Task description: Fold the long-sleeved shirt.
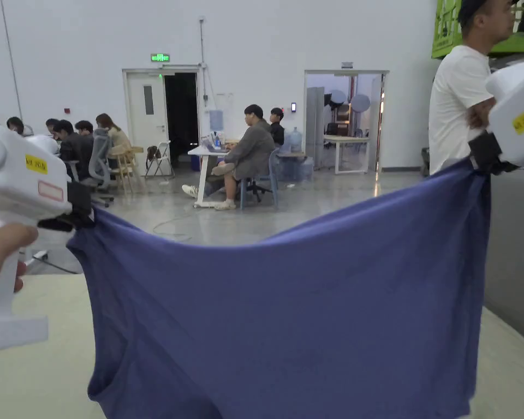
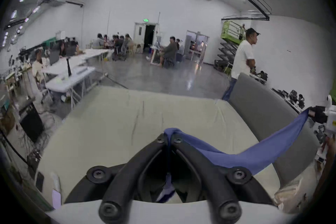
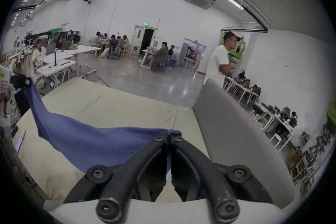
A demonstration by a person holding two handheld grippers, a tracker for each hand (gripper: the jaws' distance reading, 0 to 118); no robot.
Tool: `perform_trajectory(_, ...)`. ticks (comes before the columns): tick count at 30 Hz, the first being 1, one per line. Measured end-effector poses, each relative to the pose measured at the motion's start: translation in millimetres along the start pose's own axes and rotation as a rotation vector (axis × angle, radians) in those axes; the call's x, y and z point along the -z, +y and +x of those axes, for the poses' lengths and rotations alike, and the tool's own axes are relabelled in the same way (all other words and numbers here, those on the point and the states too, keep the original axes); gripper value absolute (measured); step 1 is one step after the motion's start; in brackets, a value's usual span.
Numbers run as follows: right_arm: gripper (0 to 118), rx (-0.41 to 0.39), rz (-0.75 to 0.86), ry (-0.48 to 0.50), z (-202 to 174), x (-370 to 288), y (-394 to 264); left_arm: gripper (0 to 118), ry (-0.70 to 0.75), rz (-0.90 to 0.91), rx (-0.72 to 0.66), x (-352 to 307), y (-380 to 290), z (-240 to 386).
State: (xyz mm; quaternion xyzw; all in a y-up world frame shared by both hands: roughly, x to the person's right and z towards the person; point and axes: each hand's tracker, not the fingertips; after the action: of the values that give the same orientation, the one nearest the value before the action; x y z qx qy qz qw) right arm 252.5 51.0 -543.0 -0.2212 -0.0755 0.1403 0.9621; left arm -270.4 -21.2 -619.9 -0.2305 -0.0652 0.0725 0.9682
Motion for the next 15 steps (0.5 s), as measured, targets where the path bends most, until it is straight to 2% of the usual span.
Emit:
perform_trajectory(3,0,0.013,0.023,-0.064,9,23,49,0,0.036,0.035,-0.008,5,52,-2)
perform_trajectory(6,0,0.111,0.023,-0.059,18,44,90,0,0.036,0.074,-0.069,10,91,-7)
perform_trajectory(11,0,0.206,0.073,-0.008,29,71,135,0,0.034,0.105,-0.111,28,136,-9)
perform_trajectory(15,0,0.196,0.102,-0.025,26,83,157,0,0.069,0.146,-0.117,39,160,-1)
